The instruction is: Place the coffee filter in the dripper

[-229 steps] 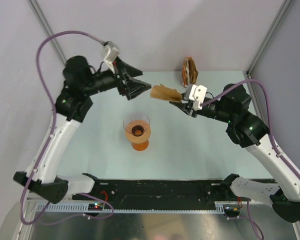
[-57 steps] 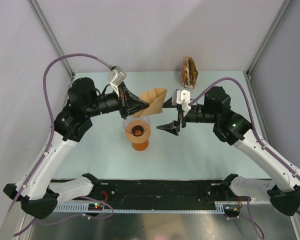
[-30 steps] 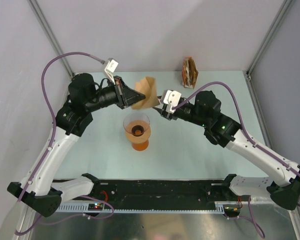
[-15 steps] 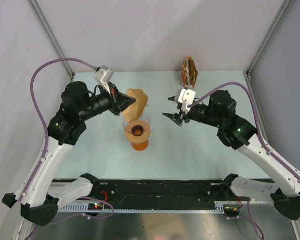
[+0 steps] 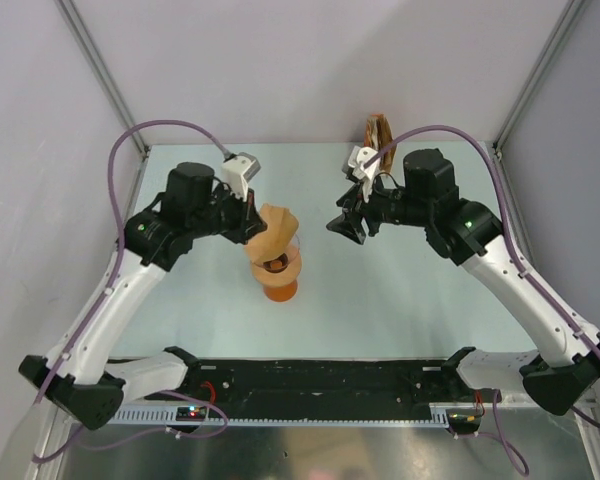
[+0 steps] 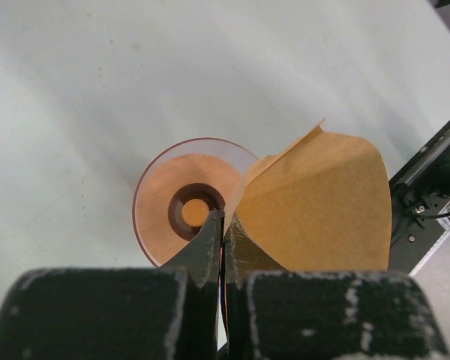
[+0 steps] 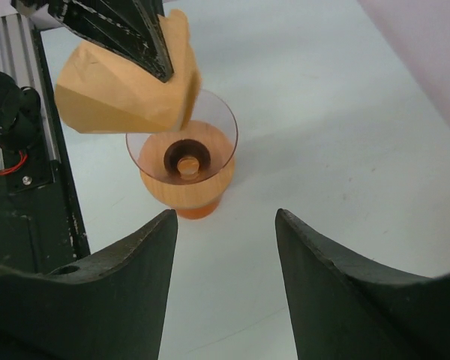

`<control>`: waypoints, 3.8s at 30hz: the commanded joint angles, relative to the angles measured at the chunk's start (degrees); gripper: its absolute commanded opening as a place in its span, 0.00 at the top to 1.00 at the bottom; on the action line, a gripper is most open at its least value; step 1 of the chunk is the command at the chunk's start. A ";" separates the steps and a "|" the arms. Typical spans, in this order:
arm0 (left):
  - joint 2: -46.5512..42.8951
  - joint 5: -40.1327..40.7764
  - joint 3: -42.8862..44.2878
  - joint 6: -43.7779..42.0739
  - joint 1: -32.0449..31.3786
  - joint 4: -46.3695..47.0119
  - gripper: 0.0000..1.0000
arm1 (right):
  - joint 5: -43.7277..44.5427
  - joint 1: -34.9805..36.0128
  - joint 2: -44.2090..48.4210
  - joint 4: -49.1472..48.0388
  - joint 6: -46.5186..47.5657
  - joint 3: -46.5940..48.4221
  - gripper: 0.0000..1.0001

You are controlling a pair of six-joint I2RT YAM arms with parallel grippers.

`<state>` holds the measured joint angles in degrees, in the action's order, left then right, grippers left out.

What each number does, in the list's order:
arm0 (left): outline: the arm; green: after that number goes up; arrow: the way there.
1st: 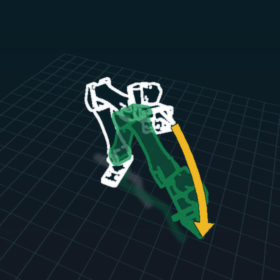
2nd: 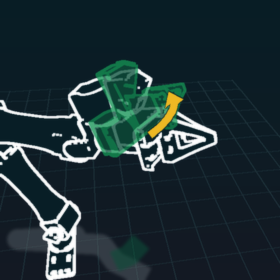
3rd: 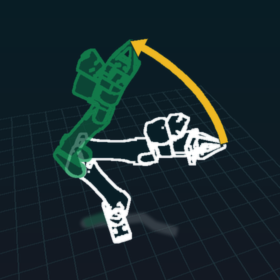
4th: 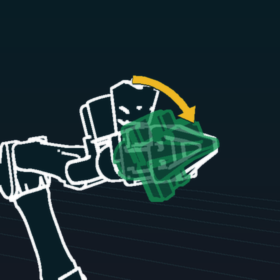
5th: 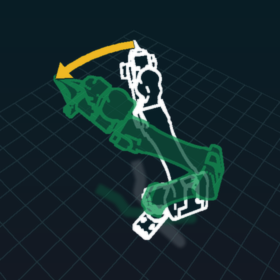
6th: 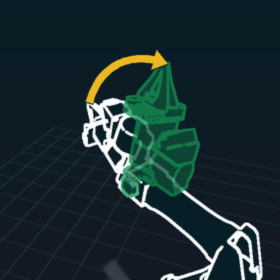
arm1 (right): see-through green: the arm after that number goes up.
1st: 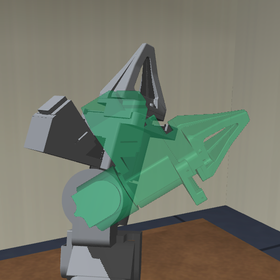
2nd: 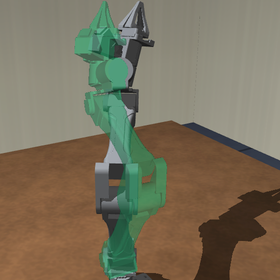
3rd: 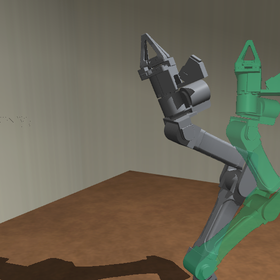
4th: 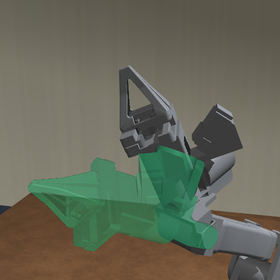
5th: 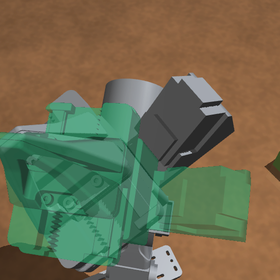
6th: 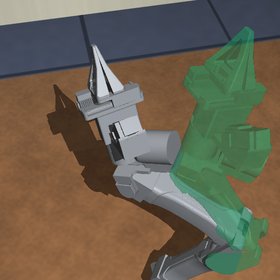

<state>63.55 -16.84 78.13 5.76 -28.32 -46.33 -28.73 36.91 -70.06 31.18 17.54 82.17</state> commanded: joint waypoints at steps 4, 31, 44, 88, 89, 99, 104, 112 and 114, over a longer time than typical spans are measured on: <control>5.03 4.07 0.85 -2.82 -0.77 -0.68 1.00 | -2.26 -1.11 -1.82 2.15 -1.89 3.80 0.40; -5.79 -7.42 1.59 9.61 28.70 6.25 0.00 | 3.97 12.43 -26.82 15.23 5.43 28.05 0.66; -7.75 -12.61 -5.61 10.61 30.59 4.77 0.01 | 5.44 14.53 -37.97 22.01 7.25 30.90 0.77; -7.52 -11.14 -10.01 14.74 41.38 4.96 0.00 | 14.31 17.42 -48.59 23.62 10.82 31.57 0.81; -7.59 -11.17 -10.06 14.73 41.40 4.99 0.00 | 14.49 17.51 -48.77 23.91 10.92 31.87 0.80; -7.89 -11.85 -10.45 14.58 41.41 5.64 0.00 | 17.95 19.54 -47.08 26.28 12.71 36.16 0.79; -7.47 -12.43 -10.45 14.86 41.41 6.26 0.00 | 19.64 20.73 -46.31 27.18 13.53 37.53 0.77; -7.04 -13.08 -10.51 13.69 41.45 7.02 0.00 | 21.20 21.35 -45.06 29.15 13.74 41.80 0.70; -6.82 -12.92 -10.36 12.64 41.47 7.06 0.00 | 21.33 21.14 -44.30 29.21 13.94 43.08 0.68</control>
<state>56.93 -28.47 68.03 19.92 12.56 -41.15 -8.84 58.06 -117.64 59.64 30.68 120.27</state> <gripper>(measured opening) 0.995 0.300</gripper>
